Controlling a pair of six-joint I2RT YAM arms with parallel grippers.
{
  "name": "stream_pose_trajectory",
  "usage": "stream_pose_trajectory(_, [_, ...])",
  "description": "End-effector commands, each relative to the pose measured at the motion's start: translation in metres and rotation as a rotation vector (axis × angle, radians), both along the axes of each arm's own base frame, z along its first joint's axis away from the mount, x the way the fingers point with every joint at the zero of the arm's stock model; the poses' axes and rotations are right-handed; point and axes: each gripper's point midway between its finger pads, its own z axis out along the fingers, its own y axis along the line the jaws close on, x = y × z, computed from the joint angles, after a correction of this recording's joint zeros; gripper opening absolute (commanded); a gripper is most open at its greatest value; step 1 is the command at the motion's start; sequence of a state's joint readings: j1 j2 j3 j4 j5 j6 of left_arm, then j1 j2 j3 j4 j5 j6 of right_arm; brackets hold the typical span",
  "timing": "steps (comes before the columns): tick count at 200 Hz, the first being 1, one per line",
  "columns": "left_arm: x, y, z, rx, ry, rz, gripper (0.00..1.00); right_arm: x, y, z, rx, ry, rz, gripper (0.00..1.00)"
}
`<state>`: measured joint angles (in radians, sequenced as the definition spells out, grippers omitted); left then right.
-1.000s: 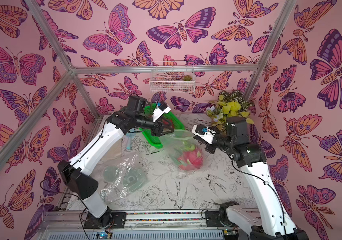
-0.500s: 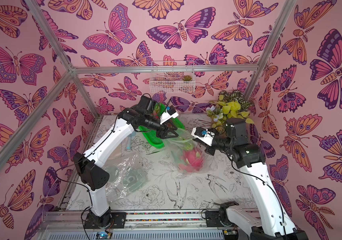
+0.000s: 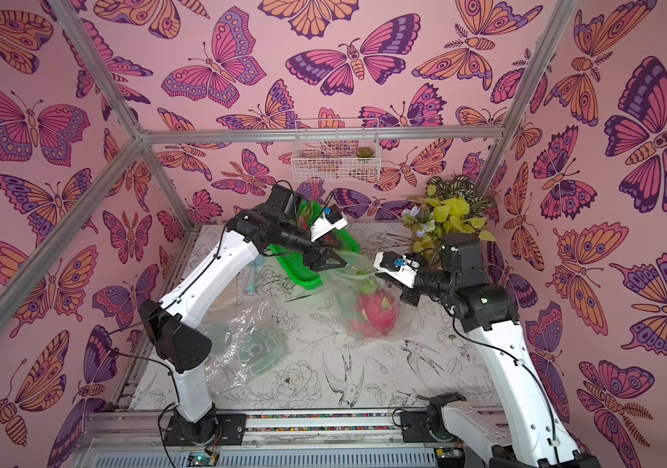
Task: Open the zip-top bag and take out the dragon fruit
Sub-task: Open the zipper of the food storage bag at the center of the board.
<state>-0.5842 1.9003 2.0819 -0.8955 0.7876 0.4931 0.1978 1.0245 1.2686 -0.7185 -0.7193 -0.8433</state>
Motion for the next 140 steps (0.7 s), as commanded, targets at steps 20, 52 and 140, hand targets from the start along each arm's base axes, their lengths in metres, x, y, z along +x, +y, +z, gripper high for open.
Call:
stream_pose_trajectory(20, [0.008,-0.011,-0.005,0.018,-0.07,-0.026,0.78,-0.009,0.003,0.012,0.025,-0.054,0.044,0.0])
stream_pose_trajectory(52, [0.0,-0.02,-0.004,-0.025,-0.043,-0.087,0.74,-0.011,0.003,0.014,0.027,-0.061,0.046,0.0])
stream_pose_trajectory(140, [0.005,-0.028,0.01,-0.064,0.021,-0.052,0.0,0.015,-0.01,0.025,0.128,-0.105,-0.146,0.23])
